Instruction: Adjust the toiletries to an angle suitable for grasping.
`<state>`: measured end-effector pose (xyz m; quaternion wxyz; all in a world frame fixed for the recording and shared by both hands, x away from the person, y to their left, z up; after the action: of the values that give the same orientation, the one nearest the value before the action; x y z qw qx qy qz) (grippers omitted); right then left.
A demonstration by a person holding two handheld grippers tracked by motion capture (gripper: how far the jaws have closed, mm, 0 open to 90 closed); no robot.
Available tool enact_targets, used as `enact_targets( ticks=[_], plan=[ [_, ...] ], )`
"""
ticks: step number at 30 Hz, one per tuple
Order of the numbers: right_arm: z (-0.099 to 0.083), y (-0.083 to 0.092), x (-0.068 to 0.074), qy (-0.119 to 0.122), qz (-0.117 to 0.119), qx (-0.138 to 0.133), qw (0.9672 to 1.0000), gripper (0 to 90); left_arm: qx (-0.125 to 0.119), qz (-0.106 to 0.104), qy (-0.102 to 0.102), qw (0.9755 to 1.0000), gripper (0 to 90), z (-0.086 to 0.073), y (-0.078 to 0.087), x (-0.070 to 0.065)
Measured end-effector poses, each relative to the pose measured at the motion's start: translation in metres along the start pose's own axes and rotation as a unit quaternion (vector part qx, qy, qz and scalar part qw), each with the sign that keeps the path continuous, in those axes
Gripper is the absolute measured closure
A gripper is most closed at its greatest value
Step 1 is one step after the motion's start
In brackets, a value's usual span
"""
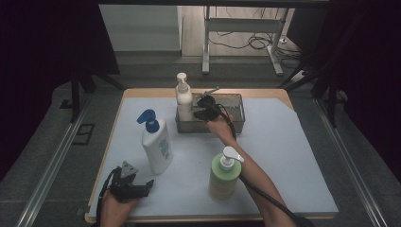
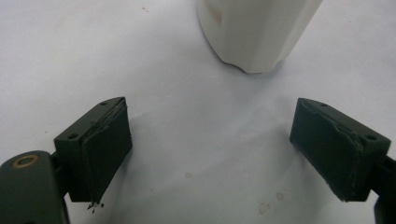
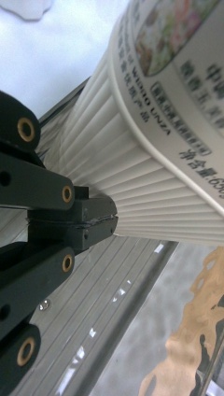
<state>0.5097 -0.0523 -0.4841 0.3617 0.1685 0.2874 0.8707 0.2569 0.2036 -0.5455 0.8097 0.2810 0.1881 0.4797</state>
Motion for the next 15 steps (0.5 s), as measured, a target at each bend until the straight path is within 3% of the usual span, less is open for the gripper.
enact_targets(
  ticks=[8, 15],
  plan=[
    [0.0031, 0.0015, 0.0079, 0.011, 0.008, 0.0, 0.9999, 89.6, 0.0, 0.0, 0.0, 1.0, 12.1, 0.0, 0.0, 0.0],
    [0.0037, 0.003, 0.008, 0.005, 0.012, -0.005, 0.9999, 89.7, 0.0, 0.0, 0.0, 1.0, 12.2, 0.0001, 0.0, 0.0]
  ],
)
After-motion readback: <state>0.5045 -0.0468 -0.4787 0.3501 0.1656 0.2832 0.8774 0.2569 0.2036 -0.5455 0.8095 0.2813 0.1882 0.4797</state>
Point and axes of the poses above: each handheld gripper's, and its own axes: y roughly backward along the jaws, z roughly out of its top, x roughly to its left, the point moved 3 cm from there along -y, roughly forward along the jaws, and after that the axes turned 8 degrees about -x, right-handed, at the moved point
